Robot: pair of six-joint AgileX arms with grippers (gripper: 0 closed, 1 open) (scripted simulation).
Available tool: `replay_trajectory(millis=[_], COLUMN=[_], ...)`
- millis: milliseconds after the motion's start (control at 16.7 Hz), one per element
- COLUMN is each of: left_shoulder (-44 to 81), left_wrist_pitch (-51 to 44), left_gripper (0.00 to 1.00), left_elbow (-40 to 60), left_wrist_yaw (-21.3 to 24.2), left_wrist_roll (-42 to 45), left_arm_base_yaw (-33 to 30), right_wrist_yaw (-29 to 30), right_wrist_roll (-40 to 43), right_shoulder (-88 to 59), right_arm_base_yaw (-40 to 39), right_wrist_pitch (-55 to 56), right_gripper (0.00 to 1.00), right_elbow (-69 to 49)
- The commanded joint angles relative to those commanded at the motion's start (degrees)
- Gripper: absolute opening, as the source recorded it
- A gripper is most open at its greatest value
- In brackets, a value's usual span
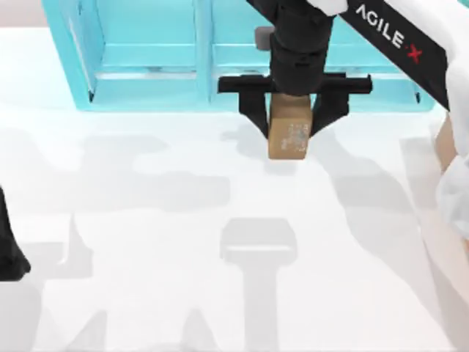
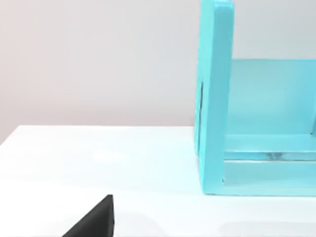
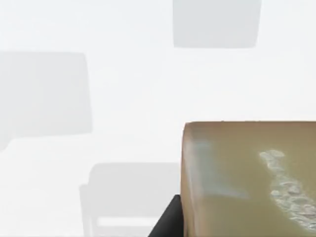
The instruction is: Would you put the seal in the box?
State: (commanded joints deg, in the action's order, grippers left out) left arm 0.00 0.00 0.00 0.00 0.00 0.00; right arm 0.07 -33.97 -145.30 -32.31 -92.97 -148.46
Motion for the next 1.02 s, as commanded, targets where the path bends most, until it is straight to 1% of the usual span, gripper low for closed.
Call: replay_trajectory(millis=[120,420,540,660,780,1020], left_shoulder=[0.0,0.0,0.0,0.0,0.0,0.0], left_wrist_pitch=[0.0,0.0,0.0,0.0,0.0,0.0], left_gripper=[1.0,1.0,1.0,1.0,1.0,1.0], left_elbow=[0.0,0.0,0.0,0.0,0.0,0.0], left_wrist_yaw=[0.0,0.0,0.0,0.0,0.0,0.0], left_wrist_roll=[0.0,0.0,0.0,0.0,0.0,0.0], left_arm_base_yaw=[0.0,0.0,0.0,0.0,0.0,0.0], right_wrist_yaw=[0.0,0.0,0.0,0.0,-0.1,-0.2], right_wrist_roll=[0.1,0.1,2.0,6.1,11.7,26.5], right_shoulder=[-0.2,0.1,1.6,5.0,9.9,22.4], right_arm_base_yaw=[0.0,0.0,1.9,6.0,11.7,26.2], right_wrist_pitch=[-1.8,-1.7,-1.2,-0.1,1.6,6.3], right_gripper=[0.0,0.0,0.0,0.0,0.0,0.0], right_elbow=[-1.8,-1.7,0.2,4.5,11.1,29.2])
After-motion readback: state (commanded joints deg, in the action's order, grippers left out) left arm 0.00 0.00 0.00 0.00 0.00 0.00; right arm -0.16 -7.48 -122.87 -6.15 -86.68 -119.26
